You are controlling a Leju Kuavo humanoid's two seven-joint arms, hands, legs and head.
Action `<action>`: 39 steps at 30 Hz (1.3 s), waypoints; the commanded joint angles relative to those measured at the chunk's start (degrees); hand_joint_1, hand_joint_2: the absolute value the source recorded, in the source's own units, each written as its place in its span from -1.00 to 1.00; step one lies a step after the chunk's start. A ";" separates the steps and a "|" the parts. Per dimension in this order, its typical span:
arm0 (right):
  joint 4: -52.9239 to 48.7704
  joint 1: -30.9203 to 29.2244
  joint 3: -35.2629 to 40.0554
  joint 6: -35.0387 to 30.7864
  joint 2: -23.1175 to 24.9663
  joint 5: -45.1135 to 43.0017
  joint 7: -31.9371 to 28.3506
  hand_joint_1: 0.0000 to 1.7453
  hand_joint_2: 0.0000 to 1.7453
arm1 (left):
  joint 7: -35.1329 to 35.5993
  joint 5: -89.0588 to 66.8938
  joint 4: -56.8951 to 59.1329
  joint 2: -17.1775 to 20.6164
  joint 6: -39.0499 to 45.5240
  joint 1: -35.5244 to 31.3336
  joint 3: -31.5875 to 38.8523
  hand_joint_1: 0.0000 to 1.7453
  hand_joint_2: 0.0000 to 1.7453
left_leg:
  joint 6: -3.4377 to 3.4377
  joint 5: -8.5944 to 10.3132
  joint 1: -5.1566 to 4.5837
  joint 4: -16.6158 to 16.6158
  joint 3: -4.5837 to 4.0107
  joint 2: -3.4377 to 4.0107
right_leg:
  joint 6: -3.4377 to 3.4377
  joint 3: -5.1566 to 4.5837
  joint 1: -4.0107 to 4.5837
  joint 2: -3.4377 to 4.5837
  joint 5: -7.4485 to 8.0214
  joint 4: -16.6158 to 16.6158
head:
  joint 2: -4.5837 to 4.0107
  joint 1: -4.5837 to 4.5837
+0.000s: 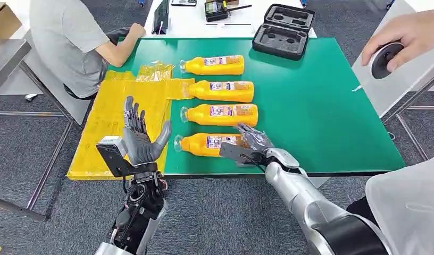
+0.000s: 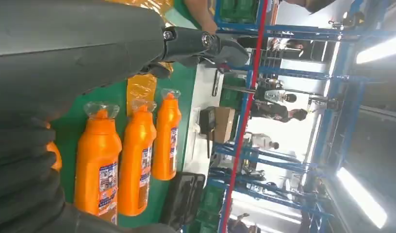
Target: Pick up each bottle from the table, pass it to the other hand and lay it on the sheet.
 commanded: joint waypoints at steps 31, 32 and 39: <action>5.03 -1.92 -6.79 3.22 -1.26 -2.98 -3.21 1.00 1.00 | 0.17 -0.09 6.06 -0.07 -0.32 -5.01 -1.48 -1.00 1.00 | -0.17 -0.30 0.12 0.05 0.58 0.00 | -0.17 0.63 0.13 -0.03 -0.28 -0.01 | 0.00 -0.02; 4.92 -1.57 -7.32 3.34 -1.27 -3.41 -3.60 1.00 1.00 | 0.17 -0.14 5.92 -0.02 -0.11 -4.84 -1.56 -1.00 1.00 | -0.09 -0.11 0.04 -0.01 0.25 -0.05 | -0.08 0.28 0.05 -0.07 -0.13 -0.02 | 0.00 0.00; 3.93 -0.73 -11.89 1.69 -0.90 -7.19 -7.27 1.00 1.00 | 0.17 -0.24 3.72 0.08 0.66 -3.33 -1.59 -1.00 1.00 | -0.10 -0.15 0.06 0.00 0.34 0.01 | -0.10 0.36 0.06 -0.01 -0.14 -0.03 | 0.00 -0.02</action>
